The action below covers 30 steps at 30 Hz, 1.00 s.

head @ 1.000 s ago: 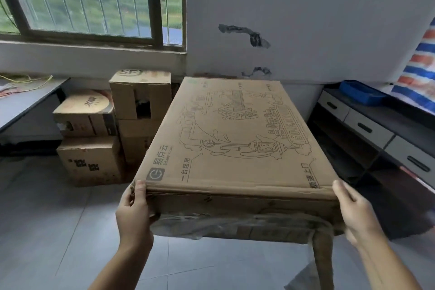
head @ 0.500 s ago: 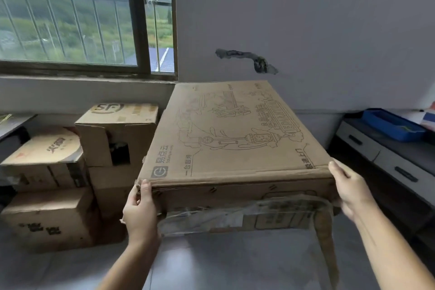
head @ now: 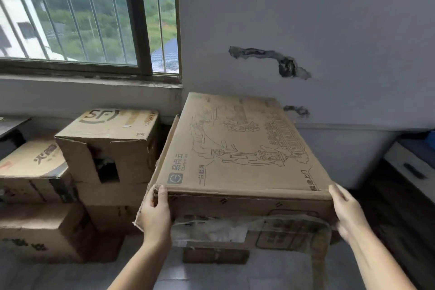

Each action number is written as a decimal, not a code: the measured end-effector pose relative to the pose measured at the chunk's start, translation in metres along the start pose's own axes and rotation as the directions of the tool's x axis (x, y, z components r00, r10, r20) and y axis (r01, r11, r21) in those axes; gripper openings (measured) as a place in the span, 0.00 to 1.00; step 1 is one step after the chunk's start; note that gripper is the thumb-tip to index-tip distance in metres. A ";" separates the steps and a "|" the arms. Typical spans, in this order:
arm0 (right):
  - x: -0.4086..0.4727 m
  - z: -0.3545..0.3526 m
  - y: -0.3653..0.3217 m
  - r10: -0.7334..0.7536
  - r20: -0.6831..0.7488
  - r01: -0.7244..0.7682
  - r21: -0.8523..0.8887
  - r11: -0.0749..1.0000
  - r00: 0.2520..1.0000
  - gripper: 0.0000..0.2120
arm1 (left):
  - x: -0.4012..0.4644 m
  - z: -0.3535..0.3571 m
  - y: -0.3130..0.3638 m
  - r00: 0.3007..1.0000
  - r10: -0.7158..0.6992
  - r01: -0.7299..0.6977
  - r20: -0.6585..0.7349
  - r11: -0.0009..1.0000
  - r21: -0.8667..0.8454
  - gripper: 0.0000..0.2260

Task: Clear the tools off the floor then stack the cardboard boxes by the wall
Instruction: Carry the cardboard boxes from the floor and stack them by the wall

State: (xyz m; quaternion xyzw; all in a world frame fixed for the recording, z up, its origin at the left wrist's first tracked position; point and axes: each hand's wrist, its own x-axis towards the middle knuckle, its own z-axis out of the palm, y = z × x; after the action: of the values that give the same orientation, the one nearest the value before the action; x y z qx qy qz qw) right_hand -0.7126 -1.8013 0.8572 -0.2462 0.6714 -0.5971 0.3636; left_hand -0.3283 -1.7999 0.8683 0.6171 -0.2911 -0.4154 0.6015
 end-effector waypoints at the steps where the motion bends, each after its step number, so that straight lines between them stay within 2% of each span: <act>1: 0.018 0.006 -0.004 0.005 0.016 -0.005 0.002 1.000 1.000 0.18 | 0.006 0.013 0.003 1.000 -0.007 0.007 -0.018 1.000 0.001 0.20; 3: 0.055 0.018 -0.013 0.004 0.042 -0.004 0.003 1.000 0.999 0.18 | 0.018 0.043 0.013 1.000 -0.026 0.026 -0.015 0.999 -0.033 0.09; 4: 0.072 0.025 -0.017 0.009 0.046 -0.009 -0.006 1.000 0.999 0.19 | 0.026 0.057 0.014 0.999 -0.041 0.040 -0.017 0.999 -0.028 0.08; 7: 0.118 0.048 -0.029 0.019 0.077 -0.019 -0.010 1.000 0.997 0.20 | 0.048 0.093 0.026 0.997 -0.069 0.069 -0.019 0.998 -0.014 0.10; 10: 0.153 0.073 -0.040 0.029 0.097 -0.027 -0.017 0.999 0.995 0.20 | 0.077 0.118 0.026 0.995 -0.065 0.064 -0.071 0.998 -0.010 0.16; 15: 0.179 0.102 -0.037 0.102 0.131 -0.100 -0.026 0.995 0.986 0.21 | 0.112 0.133 0.027 0.984 -0.052 0.060 -0.173 0.997 0.043 0.19; 23: 0.179 0.105 -0.037 0.108 0.082 -0.101 -0.092 0.991 0.991 0.23 | 0.131 0.124 0.012 0.992 -0.015 0.033 -0.123 0.989 0.145 0.19; 27: 0.155 0.098 -0.040 0.023 0.063 -0.011 -0.189 0.982 0.998 0.24 | 0.127 0.114 0.014 0.998 0.032 -0.027 -0.049 0.993 0.117 0.14; 30: 0.118 0.083 -0.038 -0.166 0.088 0.187 -0.380 0.906 0.982 0.27 | 0.115 0.099 0.011 0.994 0.111 -0.109 0.000 0.979 0.173 0.20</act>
State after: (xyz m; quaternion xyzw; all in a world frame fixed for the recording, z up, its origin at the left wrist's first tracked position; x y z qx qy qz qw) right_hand -0.7244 -1.9496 0.8693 -0.3887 0.7410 -0.4765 0.2699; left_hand -0.3563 -1.9491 0.8675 0.6519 -0.3566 -0.3516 0.5694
